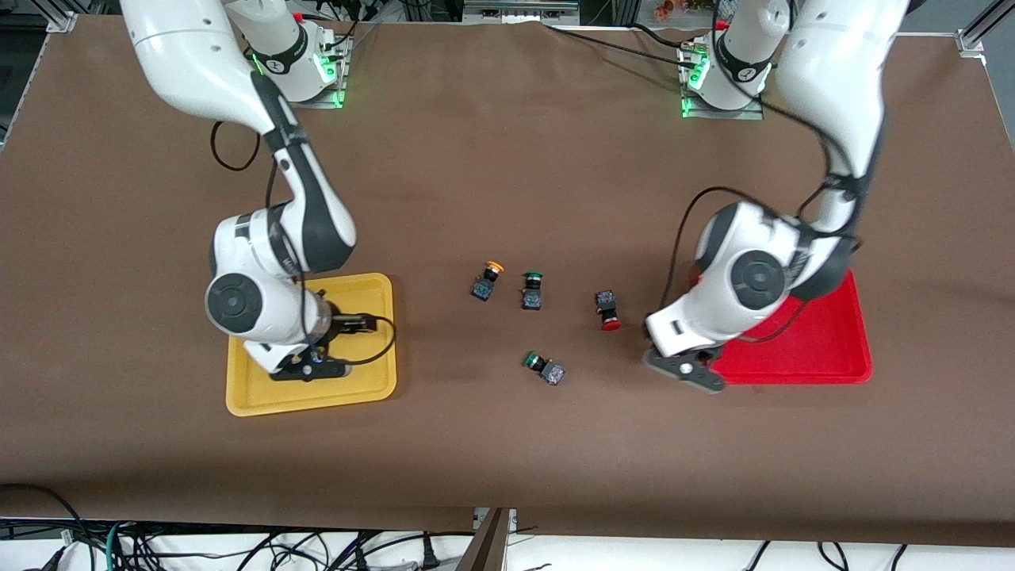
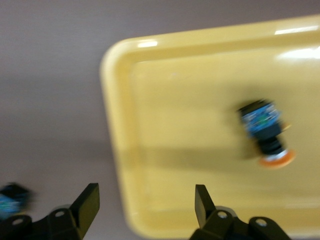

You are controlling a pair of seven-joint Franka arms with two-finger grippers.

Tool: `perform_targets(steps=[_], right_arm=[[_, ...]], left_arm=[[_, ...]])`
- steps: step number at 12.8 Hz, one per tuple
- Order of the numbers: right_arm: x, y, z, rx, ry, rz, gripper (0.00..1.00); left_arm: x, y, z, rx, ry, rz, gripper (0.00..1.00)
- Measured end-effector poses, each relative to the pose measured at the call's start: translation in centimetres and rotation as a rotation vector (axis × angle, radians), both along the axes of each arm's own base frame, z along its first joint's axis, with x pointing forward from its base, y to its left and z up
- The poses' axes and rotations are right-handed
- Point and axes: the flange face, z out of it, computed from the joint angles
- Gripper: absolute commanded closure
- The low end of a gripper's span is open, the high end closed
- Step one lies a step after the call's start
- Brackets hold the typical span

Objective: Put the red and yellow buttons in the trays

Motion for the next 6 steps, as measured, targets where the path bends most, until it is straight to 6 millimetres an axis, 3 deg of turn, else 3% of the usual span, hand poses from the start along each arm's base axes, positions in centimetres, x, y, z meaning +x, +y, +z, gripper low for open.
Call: perform_targets(steps=[1, 2, 4, 5, 6], right_arm=[[-1.0, 2.7, -0.1, 0.03, 0.025, -0.058, 0.14], [-2.0, 5.3, -0.8, 0.056, 0.044, -0.11, 0.14], [-3.9, 9.9, -3.2, 0.074, 0.039, -0.201, 0.14], [-5.0, 12.1, -4.8, 0.074, 0.025, -0.238, 0.14], [-6.3, 14.0, -6.5, 0.072, 0.013, -0.263, 0.14]], left_arm=[[-0.5, 3.5, 0.6, 0.025, 0.084, 0.033, 1.0], [-1.0, 6.7, -0.1, 0.036, 0.15, 0.053, 1.0], [-1.8, 11.4, -4.9, 0.043, 0.248, 0.068, 1.0], [-2.0, 12.8, -7.6, 0.048, 0.278, 0.06, 0.92], [-2.0, 13.3, -10.1, 0.048, 0.286, 0.052, 0.53]])
